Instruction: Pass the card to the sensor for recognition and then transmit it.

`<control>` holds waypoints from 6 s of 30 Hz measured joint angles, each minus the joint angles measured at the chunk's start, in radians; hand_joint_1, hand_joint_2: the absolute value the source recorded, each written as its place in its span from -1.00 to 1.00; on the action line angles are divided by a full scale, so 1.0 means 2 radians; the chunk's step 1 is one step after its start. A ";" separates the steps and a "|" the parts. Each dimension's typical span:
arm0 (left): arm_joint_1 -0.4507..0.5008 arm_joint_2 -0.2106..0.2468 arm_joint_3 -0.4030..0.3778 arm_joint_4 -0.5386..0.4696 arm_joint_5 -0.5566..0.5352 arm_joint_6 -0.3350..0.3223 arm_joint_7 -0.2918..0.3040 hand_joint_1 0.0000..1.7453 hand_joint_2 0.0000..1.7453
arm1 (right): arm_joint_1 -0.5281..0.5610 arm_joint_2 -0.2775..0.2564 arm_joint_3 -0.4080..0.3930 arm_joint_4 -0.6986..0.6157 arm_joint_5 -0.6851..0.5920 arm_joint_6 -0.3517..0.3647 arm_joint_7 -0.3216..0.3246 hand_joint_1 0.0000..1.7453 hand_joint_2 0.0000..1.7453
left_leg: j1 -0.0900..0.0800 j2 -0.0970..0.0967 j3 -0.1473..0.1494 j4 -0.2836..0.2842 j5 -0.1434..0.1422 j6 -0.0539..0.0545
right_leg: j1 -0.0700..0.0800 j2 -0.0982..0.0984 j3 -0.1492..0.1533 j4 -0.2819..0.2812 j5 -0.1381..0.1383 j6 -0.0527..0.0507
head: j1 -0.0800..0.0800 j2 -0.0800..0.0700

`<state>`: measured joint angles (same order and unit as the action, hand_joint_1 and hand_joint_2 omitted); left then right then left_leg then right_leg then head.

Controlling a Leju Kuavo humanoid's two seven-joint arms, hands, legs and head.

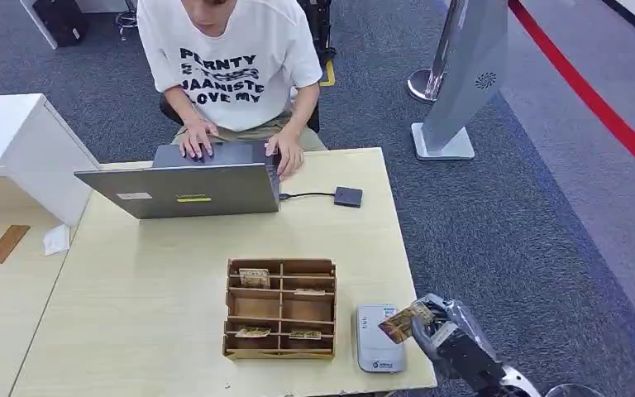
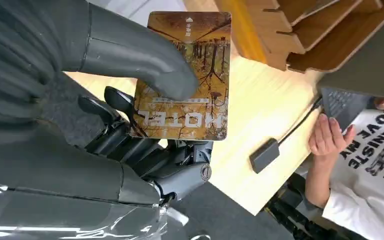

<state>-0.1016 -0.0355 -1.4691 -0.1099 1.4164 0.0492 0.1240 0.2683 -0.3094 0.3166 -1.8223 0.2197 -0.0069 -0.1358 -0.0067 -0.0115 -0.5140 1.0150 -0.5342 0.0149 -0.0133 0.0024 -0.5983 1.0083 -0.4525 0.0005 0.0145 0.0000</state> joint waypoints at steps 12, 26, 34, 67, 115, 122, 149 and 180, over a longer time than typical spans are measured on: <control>-0.001 -0.001 0.000 0.000 -0.002 -0.002 0.001 -1.00 -1.00 | -0.045 -0.002 0.050 0.010 0.094 -0.011 0.011 1.00 1.00 | 0.000 0.000 0.000 0.000 0.000 0.000 | 0.000 0.000 0.000 0.000 0.000 0.000 | 0.000 0.000; -0.001 -0.001 -0.001 0.000 -0.002 -0.001 0.002 -1.00 -1.00 | -0.077 -0.001 0.099 0.037 0.150 -0.021 0.023 1.00 1.00 | 0.000 0.000 0.000 0.000 0.000 0.000 | 0.000 0.000 0.000 0.000 0.000 0.000 | 0.000 0.000; -0.001 -0.001 -0.001 0.000 0.002 -0.001 0.002 -1.00 -1.00 | -0.079 -0.006 0.109 0.047 0.175 -0.031 0.036 1.00 1.00 | 0.000 0.000 0.000 0.000 0.000 0.000 | 0.000 0.000 0.000 0.000 0.000 0.000 | 0.000 0.000; -0.002 -0.001 -0.008 0.000 0.006 -0.001 0.005 -1.00 -1.00 | -0.104 -0.031 0.142 0.094 0.221 -0.003 0.063 1.00 1.00 | 0.000 0.000 0.000 0.000 0.000 0.000 | 0.000 0.000 0.000 0.000 0.000 0.000 | 0.000 0.000; -0.007 -0.015 -0.027 0.000 -0.018 0.007 0.010 -1.00 -1.00 | -0.090 -0.043 0.119 0.146 0.191 -0.031 0.076 1.00 1.00 | 0.000 0.001 0.004 0.000 0.000 0.000 | 0.000 0.001 0.004 -0.001 0.000 0.000 | 0.000 0.000; -0.007 -0.015 -0.029 0.000 -0.008 0.006 0.010 -1.00 -1.00 | -0.101 -0.031 0.118 0.155 0.206 -0.025 0.076 1.00 1.00 | 0.000 0.001 0.004 0.000 0.000 0.000 | 0.000 0.001 0.004 -0.001 0.000 0.000 | 0.000 0.000; -0.007 -0.008 -0.029 0.000 0.003 0.001 0.010 -1.00 -1.00 | -0.135 0.002 0.118 0.184 0.225 -0.004 0.073 1.00 1.00 | 0.000 0.001 0.005 0.000 0.000 0.000 | 0.000 0.001 0.005 0.000 0.000 0.000 | 0.000 0.000; -0.006 -0.007 -0.029 0.000 0.005 0.001 0.010 -1.00 -1.00 | -0.136 0.003 0.118 0.185 0.226 -0.001 0.072 1.00 1.00 | 0.000 0.001 0.005 0.000 0.000 0.000 | 0.000 0.001 0.005 0.000 0.000 0.000 | 0.000 0.000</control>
<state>-0.1139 -0.0504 -1.5270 -0.1099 1.4271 0.0511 0.1442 -0.0028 -0.3025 0.5520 -1.4519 0.6722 -0.0088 0.0084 -0.0069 -0.0088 -0.5043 1.0152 -0.5342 0.0151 -0.0132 0.0047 -0.5890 1.0073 -0.4517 0.0008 0.0149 0.0000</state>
